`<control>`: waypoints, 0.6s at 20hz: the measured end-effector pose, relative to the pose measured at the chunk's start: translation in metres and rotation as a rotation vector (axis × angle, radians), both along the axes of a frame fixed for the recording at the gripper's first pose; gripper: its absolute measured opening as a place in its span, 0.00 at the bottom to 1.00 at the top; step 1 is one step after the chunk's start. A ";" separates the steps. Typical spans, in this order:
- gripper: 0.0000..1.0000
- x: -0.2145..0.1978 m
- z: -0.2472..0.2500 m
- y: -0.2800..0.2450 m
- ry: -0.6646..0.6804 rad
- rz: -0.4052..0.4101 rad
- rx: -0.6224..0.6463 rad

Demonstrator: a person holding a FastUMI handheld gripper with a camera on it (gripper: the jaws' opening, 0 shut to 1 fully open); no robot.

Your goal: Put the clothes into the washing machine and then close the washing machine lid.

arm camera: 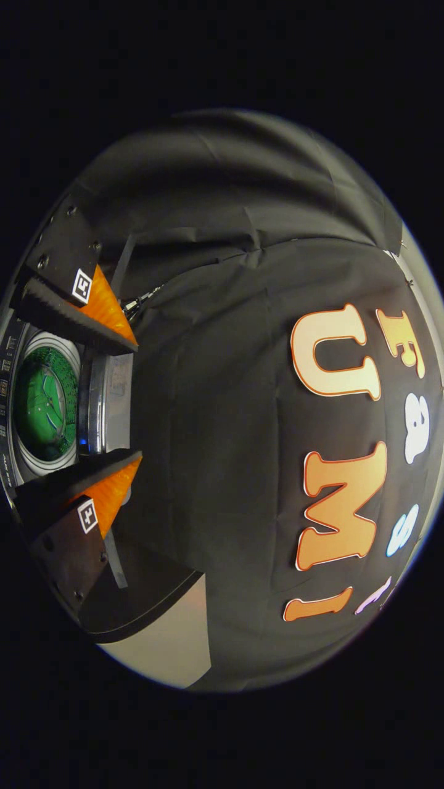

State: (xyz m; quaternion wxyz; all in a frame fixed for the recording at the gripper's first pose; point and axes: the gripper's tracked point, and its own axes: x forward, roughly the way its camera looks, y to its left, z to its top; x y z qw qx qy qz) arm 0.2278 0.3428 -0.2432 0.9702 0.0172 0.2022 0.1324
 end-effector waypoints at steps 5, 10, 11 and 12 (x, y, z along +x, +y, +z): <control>0.98 -0.025 -0.070 0.005 0.138 0.035 -0.026; 0.98 -0.045 -0.126 0.003 0.245 0.045 -0.050; 0.98 -0.045 -0.126 0.001 0.249 0.040 -0.050; 0.98 -0.044 -0.122 -0.001 0.243 0.039 -0.048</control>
